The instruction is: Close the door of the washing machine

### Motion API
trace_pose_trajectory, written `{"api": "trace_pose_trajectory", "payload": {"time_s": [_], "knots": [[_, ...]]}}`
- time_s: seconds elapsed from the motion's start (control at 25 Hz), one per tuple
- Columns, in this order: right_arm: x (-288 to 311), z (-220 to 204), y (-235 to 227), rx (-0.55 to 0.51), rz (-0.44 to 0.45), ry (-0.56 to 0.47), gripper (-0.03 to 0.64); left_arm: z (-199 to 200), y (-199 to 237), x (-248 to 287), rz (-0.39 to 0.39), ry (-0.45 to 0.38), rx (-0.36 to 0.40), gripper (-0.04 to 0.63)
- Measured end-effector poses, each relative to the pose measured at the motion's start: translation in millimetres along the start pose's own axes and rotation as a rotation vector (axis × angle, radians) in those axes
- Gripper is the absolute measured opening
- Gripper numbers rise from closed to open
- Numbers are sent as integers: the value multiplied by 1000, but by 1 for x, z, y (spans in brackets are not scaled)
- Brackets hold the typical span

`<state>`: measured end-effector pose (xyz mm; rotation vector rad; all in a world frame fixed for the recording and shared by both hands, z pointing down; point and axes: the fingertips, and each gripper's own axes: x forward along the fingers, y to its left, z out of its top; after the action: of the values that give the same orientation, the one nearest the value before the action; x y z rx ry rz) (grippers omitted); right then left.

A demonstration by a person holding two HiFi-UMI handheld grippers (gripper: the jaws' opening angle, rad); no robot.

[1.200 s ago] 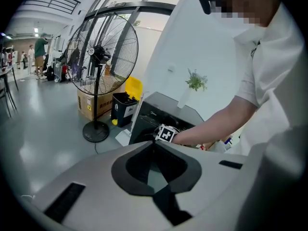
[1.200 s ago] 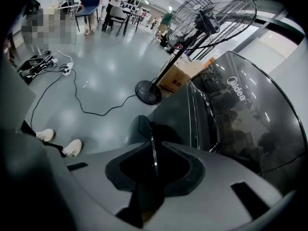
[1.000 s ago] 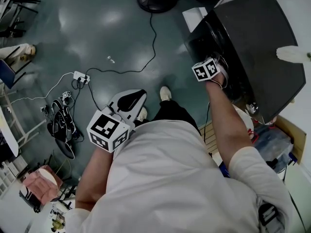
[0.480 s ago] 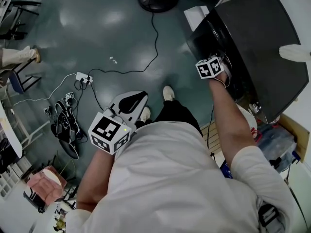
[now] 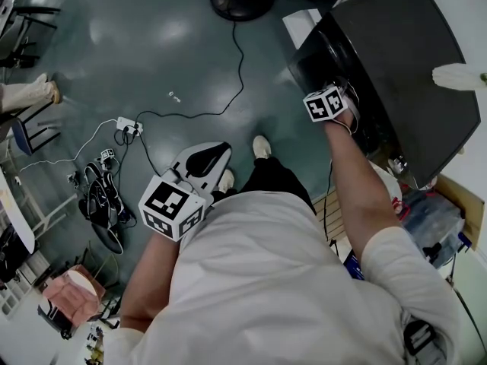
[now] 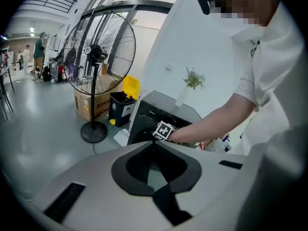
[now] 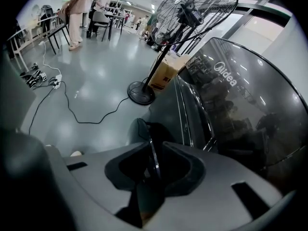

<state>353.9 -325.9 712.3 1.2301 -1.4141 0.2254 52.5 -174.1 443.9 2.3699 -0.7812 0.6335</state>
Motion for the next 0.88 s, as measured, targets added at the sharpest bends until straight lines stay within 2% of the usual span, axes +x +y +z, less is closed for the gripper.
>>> {"api": "trace_pose_trajectory", "payload": {"time_s": [0.24, 0.64, 0.88], "knots": [[-6, 5, -3, -8, 8, -21, 89, 0, 0, -2, -12, -7, 10, 21], [-44, 16, 2, 54, 22, -80, 80, -2, -6, -17, -67, -32, 54, 21], [-87, 15, 27, 111, 93, -93, 69, -5, -9, -43, -98, -57, 84, 21]]}}
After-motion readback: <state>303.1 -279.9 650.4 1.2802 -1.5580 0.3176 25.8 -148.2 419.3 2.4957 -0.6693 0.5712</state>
